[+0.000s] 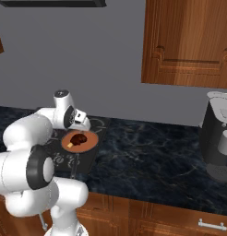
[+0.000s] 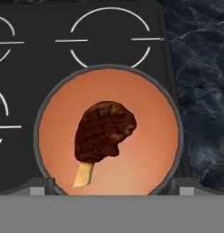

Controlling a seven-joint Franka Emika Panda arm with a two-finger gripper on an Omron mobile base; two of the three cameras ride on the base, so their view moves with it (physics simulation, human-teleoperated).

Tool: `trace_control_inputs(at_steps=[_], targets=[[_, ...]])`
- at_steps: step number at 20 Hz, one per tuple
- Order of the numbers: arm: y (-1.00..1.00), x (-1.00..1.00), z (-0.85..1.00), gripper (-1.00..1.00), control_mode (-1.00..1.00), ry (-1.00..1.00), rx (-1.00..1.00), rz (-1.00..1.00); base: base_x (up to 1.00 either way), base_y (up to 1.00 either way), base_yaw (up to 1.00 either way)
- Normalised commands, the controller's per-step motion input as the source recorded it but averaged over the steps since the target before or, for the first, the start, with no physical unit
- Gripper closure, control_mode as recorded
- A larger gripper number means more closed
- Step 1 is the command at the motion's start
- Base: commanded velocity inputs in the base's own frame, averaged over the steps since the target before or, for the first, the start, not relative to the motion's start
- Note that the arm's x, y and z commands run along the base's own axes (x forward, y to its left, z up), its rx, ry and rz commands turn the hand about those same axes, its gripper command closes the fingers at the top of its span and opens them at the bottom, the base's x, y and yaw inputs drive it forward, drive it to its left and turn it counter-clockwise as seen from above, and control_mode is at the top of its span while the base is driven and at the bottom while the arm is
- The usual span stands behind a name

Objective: Retrieve the steak from the fridge and place it on the saucepan with marinade on the stove.

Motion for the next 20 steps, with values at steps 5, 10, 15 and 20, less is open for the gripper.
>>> trace_control_inputs(at_steps=[5,10,15,20], targets=[[-0.2,-0.69,0.76,-1.0,-1.0,-0.07,0.0,0.0,0.0,0.0,0.0],[-0.1,-0.84,0.87,-1.0,-1.0,-0.03,0.0,0.0,0.0,0.0,0.0],[-0.01,-1.0,0.6,-1.0,-1.0,0.0,0.0,0.0,0.0,0.0,0.0],[-0.03,-1.0,0.56,-1.0,-1.0,0.0,0.0,0.02,0.0,0.0,0.0]])
